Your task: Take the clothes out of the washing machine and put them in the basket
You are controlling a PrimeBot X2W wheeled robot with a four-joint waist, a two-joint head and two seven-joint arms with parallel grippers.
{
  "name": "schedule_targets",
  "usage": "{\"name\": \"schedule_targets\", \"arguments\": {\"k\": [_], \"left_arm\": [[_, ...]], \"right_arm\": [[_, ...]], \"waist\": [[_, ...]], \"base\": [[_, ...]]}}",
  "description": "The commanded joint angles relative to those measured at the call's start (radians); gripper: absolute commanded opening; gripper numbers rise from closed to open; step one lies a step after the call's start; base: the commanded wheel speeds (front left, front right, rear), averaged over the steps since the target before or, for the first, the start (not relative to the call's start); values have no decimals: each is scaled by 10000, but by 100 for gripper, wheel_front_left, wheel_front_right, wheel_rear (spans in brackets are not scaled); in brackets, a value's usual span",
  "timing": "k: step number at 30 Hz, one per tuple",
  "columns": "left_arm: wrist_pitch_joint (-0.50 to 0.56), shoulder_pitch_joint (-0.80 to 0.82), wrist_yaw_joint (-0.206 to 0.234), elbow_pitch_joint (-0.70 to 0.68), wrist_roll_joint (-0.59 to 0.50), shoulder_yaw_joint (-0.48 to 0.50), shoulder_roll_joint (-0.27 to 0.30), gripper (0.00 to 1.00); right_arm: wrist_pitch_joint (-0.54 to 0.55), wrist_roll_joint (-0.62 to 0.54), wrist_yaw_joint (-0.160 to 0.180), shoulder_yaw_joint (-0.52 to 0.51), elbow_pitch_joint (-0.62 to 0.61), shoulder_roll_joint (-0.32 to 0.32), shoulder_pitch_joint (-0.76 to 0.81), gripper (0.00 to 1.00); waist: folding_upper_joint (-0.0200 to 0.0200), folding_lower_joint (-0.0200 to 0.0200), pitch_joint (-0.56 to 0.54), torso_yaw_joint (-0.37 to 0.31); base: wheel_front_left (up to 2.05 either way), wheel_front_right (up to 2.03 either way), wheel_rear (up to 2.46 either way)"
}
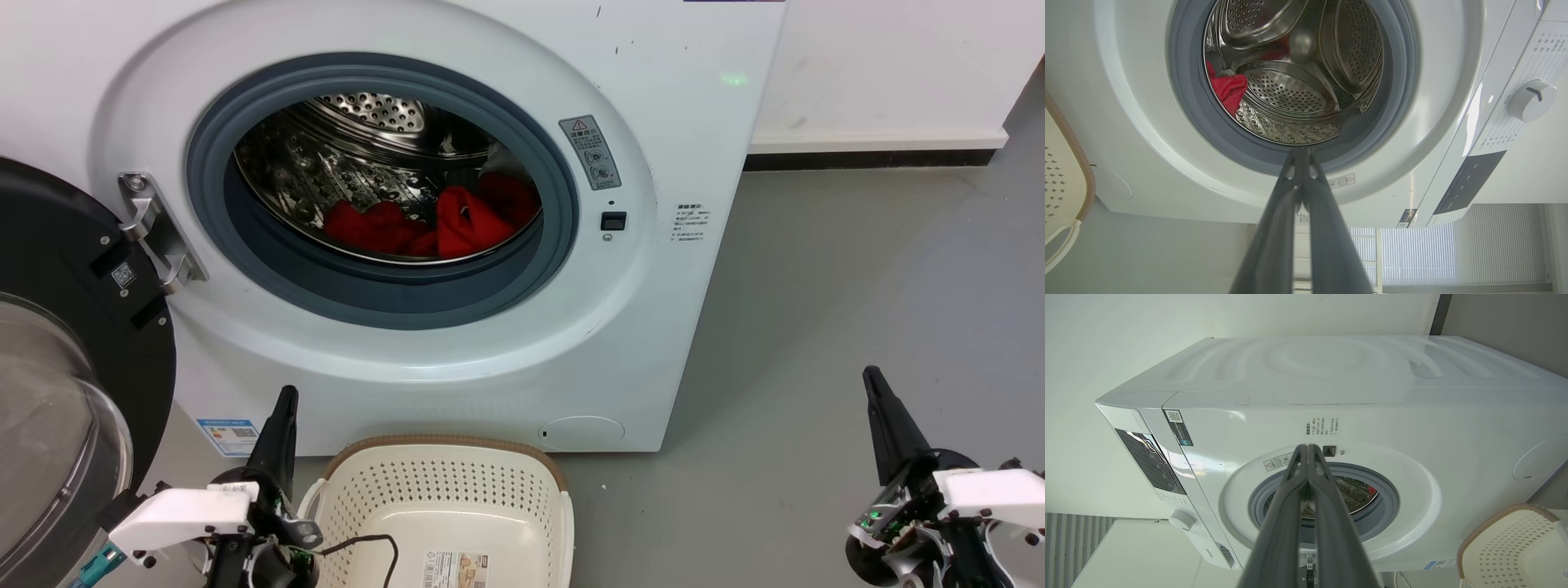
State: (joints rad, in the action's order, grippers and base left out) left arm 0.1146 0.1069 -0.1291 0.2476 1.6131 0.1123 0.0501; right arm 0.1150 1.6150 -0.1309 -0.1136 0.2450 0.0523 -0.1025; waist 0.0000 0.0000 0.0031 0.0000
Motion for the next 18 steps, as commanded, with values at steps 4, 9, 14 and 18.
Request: {"name": "schedule_targets", "arguments": {"k": [4,9,14,18], "left_arm": [[-13,-94,8,160,-1,-25,-17,100],[-251,-241,10,62,-146,-36,-21,100],[-499,-351,8,-82,-378,25,-19,100],[-690,-404,6,-153,-697,175,-18,100]], "right_arm": [[-3,1,0,8,153,-4,89,100],[-234,-153,2,126,134,-7,184,100],[-485,-342,2,216,95,-7,226,100],[-675,-549,2,256,101,-8,237,100]], "waist": [[0,0,0,0],[0,0,10,-7],[0,0,22,-17],[0,0,34,-26]], "base": [[0,0,0],[0,0,0],[0,0,0],[0,0,0]]}}
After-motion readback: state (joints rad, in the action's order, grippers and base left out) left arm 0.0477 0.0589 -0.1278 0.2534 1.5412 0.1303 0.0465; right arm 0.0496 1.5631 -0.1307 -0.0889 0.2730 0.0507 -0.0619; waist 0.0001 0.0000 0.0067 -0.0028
